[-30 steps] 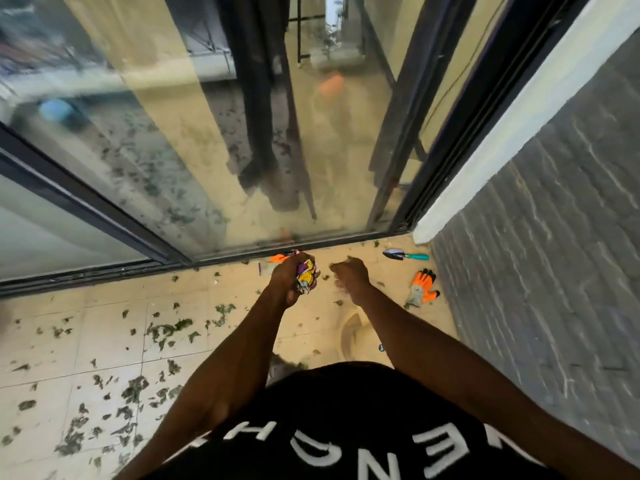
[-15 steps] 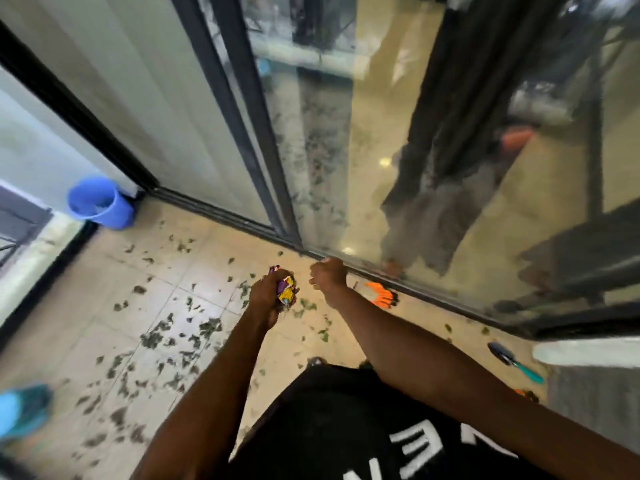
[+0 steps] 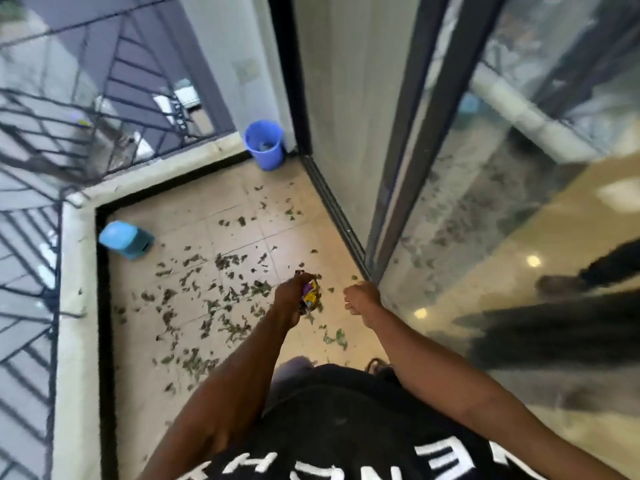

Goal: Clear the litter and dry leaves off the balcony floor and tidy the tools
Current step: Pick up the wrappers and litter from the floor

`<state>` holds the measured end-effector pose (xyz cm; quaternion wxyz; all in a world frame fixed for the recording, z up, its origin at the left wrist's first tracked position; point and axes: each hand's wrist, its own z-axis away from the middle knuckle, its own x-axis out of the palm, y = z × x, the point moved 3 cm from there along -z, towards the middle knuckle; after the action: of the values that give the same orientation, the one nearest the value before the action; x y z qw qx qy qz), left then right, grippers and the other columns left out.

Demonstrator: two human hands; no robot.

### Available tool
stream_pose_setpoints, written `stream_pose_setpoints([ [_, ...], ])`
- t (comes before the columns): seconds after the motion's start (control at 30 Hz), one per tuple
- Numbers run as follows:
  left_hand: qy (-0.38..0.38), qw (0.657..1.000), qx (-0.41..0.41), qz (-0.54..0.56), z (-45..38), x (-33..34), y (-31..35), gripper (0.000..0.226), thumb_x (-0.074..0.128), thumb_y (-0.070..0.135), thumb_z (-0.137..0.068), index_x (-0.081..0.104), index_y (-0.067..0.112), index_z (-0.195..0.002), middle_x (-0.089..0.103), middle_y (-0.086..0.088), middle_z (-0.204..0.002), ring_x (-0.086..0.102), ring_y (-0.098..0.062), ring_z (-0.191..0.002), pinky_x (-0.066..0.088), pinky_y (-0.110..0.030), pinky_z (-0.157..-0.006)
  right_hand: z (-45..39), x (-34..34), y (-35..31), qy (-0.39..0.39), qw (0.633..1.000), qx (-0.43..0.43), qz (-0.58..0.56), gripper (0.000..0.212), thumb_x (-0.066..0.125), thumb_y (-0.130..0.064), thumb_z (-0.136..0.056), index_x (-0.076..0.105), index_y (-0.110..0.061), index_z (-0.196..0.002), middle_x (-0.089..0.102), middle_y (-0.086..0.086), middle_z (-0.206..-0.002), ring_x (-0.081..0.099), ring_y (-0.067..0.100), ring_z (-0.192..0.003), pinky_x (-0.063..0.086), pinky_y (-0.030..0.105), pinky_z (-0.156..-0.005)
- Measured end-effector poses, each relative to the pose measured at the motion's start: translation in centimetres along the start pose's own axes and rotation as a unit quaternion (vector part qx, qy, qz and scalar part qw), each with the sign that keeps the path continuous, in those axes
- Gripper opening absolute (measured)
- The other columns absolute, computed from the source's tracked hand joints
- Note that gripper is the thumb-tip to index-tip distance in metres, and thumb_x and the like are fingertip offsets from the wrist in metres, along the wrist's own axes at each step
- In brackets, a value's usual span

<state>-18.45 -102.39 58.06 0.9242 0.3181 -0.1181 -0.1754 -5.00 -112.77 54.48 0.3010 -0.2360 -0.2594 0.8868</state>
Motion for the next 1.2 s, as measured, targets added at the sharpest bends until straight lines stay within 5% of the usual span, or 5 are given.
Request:
stream_pose_setpoints([
  [0.2, 0.039, 0.996, 0.026, 0.081, -1.5, 0.5, 2.7, 0.032, 0.056, 0.018, -0.093, 0.055, 0.013, -0.062, 0.039, -0.007, -0.052, 0.038, -0.020, -0.041, 0.031, -0.023, -0.040, -3.8, 0.4, -4.1, -0.069, 0.997, 0.011, 0.037, 0.010, 0.055, -0.010, -0.088, 0.060, -0.006, -0.080, 0.064, 0.010, -0.076, 0.063, 0.026, -0.065, 0.048, 0.026, -0.053],
  [0.33, 0.039, 0.994, 0.023, 0.104, -3.5, -0.6, 3.8, 0.032, 0.059, 0.018, -0.090, 0.047, 0.014, -0.061, 0.040, -0.006, -0.051, 0.038, -0.018, -0.038, 0.031, -0.020, -0.038, -5.4, 2.9, -7.1, -0.082, 0.994, -0.003, 0.076, 0.025, 0.056, -0.004, -0.087, 0.051, -0.012, -0.065, 0.051, 0.005, -0.060, 0.047, 0.015, -0.046, 0.031, 0.013, -0.032],
  [0.57, 0.094, 0.983, 0.007, 0.159, -10.8, -7.8, 8.4, 0.026, 0.076, 0.029, -0.072, 0.067, 0.012, -0.089, 0.058, -0.009, -0.068, 0.058, -0.024, -0.054, 0.043, -0.024, -0.042, -8.7, 11.2, -14.3, -0.082, 0.985, -0.043, 0.142, 0.008, 0.061, -0.007, -0.086, 0.057, -0.010, -0.092, 0.062, 0.008, -0.070, 0.054, 0.016, -0.048, 0.036, 0.017, -0.036],
  [0.9, 0.063, 0.983, -0.016, 0.171, -18.8, -18.5, 21.0, 0.022, 0.060, 0.021, -0.094, 0.056, 0.007, -0.077, 0.045, -0.013, -0.065, 0.038, -0.016, -0.033, 0.029, -0.017, -0.034, -11.5, 26.4, -27.8, -0.027, 0.956, -0.119, 0.267, 0.007, 0.057, -0.005, -0.086, 0.063, -0.003, -0.085, 0.069, 0.020, -0.093, 0.067, 0.034, -0.084, 0.054, 0.037, -0.068],
  [1.2, 0.080, 0.983, -0.038, 0.164, -26.7, -22.1, 31.3, 0.009, 0.060, 0.019, -0.092, 0.063, 0.013, -0.087, 0.047, -0.011, -0.068, 0.046, -0.020, -0.048, 0.035, -0.019, -0.040, -16.7, 33.9, -38.2, 0.028, 0.947, -0.119, 0.297, 0.021, 0.048, -0.003, -0.090, 0.068, 0.000, -0.096, 0.068, 0.019, -0.097, 0.066, 0.034, -0.089, 0.048, 0.030, -0.064],
])
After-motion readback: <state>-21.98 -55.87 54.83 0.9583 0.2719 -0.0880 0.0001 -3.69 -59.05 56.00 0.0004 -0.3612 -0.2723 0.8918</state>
